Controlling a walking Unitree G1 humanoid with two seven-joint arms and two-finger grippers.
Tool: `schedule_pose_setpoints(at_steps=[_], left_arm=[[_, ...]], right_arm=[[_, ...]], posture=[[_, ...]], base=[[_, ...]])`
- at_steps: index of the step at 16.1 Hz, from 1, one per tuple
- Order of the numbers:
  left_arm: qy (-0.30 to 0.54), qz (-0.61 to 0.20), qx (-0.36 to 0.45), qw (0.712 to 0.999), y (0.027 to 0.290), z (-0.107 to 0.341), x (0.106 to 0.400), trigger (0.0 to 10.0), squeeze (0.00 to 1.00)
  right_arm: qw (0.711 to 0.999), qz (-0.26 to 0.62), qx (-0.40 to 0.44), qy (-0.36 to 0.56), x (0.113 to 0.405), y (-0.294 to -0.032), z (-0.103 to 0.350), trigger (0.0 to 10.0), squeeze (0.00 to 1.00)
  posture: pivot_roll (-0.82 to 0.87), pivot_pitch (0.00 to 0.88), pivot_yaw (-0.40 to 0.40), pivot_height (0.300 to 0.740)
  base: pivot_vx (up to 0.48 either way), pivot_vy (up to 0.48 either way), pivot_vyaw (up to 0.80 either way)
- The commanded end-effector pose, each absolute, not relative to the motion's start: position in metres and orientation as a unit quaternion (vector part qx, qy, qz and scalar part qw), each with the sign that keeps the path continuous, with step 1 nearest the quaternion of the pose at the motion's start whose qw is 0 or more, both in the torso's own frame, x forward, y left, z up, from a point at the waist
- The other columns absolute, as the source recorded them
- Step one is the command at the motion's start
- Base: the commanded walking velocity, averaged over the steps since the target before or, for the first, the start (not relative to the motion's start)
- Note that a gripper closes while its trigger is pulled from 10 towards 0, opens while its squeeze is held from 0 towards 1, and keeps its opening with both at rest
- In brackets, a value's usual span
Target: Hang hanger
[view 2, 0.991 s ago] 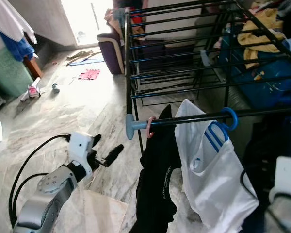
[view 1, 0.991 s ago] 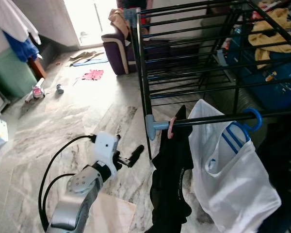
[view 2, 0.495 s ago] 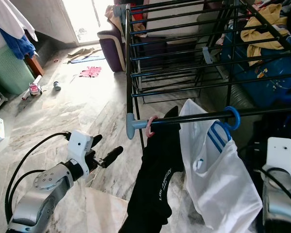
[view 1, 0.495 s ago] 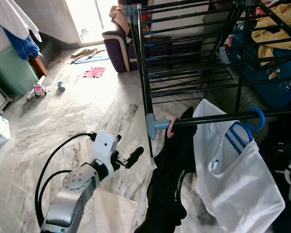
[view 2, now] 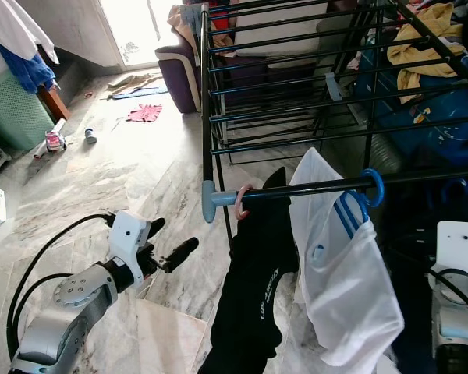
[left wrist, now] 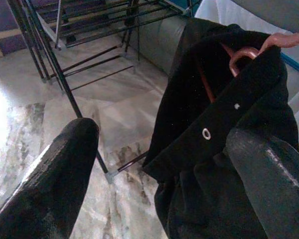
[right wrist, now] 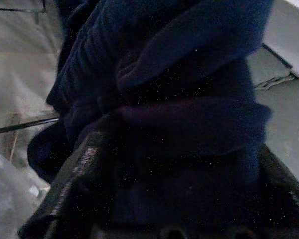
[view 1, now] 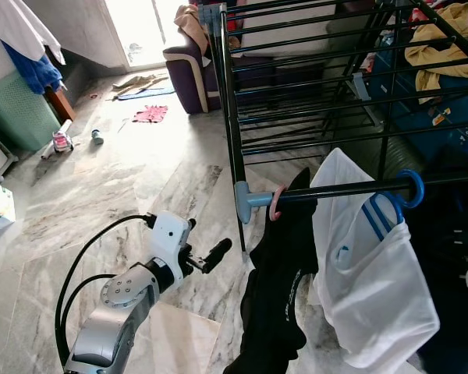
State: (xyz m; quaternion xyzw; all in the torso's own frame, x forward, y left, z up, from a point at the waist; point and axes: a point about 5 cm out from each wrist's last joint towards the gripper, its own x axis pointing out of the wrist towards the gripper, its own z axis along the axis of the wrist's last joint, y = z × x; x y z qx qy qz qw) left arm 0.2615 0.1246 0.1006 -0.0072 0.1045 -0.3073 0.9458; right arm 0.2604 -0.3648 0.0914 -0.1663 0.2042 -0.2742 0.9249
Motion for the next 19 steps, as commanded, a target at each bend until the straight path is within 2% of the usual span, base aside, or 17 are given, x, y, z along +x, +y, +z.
schedule_pose_setpoints(at_steps=[1,11,19], left_arm=[[0.107,-0.309,-0.003,0.945,0.126,0.101,0.262,10.0,0.00],[0.106,-0.293,0.001,0.950,0.124,0.096,0.263,10.0,0.00],[0.109,-0.297,0.016,0.949,0.122,0.092,0.265,10.0,0.00]], right_arm=[[0.927,-0.266,-0.175,0.197,0.262,-0.362,0.093,0.0,0.00],[0.942,-0.253,-0.171,0.140,0.260,-0.355,0.105,0.0,0.00],[0.945,-0.246,-0.146,0.158,0.244,-0.346,0.088,0.0,0.00]], posture=[[-0.12,0.084,0.116,0.740],[-0.14,0.057,0.096,0.740],[-0.15,0.038,0.093,0.740]], base=[[0.000,0.000,0.00],[0.000,0.000,0.00],[0.000,0.000,0.00]])
